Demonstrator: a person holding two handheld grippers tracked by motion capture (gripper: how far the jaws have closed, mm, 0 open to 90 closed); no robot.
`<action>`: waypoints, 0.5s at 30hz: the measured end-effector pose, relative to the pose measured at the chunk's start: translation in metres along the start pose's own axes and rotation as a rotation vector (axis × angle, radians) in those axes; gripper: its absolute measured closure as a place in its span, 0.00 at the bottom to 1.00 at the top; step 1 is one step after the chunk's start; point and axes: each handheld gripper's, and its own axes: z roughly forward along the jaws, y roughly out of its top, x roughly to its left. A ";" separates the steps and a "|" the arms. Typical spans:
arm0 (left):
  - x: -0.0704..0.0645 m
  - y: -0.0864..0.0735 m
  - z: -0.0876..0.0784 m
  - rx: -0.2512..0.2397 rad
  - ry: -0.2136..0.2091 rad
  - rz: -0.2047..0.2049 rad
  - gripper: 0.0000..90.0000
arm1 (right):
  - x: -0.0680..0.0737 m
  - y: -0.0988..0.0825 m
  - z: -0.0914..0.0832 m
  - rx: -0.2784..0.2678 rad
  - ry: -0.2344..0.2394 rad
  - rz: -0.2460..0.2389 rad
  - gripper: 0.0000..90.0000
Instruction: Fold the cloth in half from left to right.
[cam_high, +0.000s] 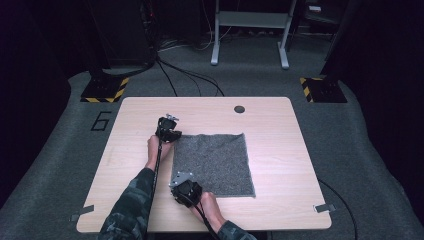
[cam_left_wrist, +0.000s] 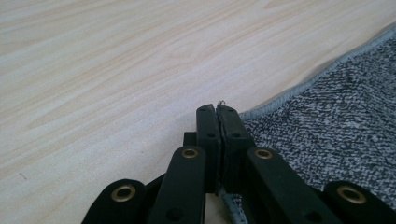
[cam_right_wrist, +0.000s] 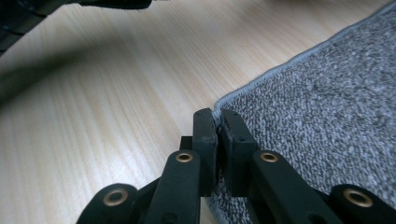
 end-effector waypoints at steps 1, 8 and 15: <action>0.000 0.001 -0.002 -0.004 0.000 0.000 0.99 | -0.002 -0.001 -0.002 -0.008 0.004 -0.019 0.95; -0.004 0.010 -0.012 -0.025 0.006 0.009 0.99 | -0.008 0.001 -0.019 -0.061 0.002 -0.006 0.95; -0.007 0.023 -0.024 -0.036 0.020 0.027 0.99 | -0.008 0.005 -0.034 -0.127 -0.007 0.006 0.95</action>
